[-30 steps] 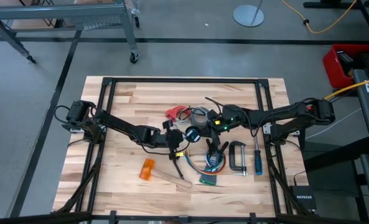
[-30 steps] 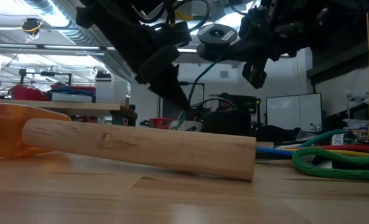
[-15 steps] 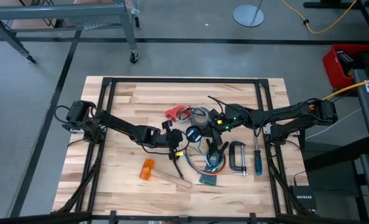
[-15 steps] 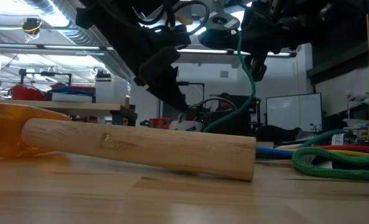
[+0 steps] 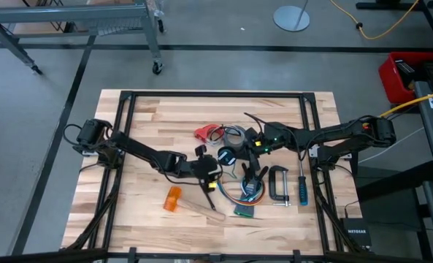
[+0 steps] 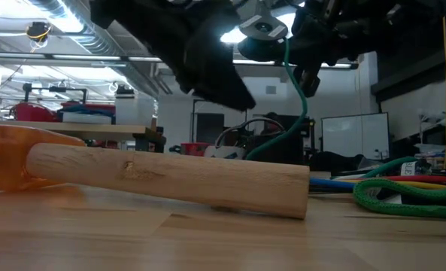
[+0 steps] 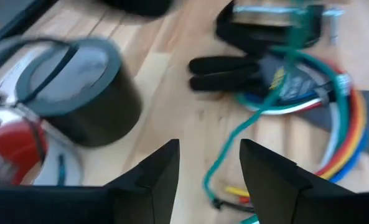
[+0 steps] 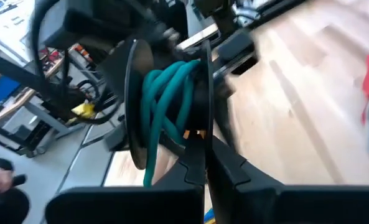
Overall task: Coil cords
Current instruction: Coil the blue wire onto the spool
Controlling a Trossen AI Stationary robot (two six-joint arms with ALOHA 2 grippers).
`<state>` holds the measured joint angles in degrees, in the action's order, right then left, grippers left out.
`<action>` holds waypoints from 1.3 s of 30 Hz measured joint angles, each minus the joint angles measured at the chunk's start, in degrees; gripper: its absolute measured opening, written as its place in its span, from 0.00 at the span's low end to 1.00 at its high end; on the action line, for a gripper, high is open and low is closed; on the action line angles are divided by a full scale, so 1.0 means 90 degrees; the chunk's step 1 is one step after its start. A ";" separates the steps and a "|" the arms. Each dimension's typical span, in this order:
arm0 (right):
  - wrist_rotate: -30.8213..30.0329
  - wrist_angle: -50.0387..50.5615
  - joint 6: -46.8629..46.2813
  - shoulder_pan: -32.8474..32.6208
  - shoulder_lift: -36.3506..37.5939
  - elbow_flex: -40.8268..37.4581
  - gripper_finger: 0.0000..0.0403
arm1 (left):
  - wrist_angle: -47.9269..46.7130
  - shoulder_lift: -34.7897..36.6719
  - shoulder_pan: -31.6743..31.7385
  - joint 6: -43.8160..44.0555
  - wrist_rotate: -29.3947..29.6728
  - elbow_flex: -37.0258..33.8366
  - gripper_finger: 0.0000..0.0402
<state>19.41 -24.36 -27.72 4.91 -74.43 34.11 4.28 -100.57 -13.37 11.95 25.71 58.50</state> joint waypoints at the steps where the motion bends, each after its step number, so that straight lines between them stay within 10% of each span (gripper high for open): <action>1: -0.0050 -0.0045 0.0071 0.0000 0.0000 0.0000 0.01 | 0.0091 0.0000 -0.0041 -0.0068 0.0000 0.0000 0.40; 39: -0.0373 -0.1641 0.0303 0.0000 0.0005 0.0000 0.01 | 0.2891 -0.1075 0.0068 -0.1171 0.0168 0.0002 0.30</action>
<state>16.05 -39.13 -24.99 4.91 -74.39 34.11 30.30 -110.25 -12.75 1.41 27.22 58.52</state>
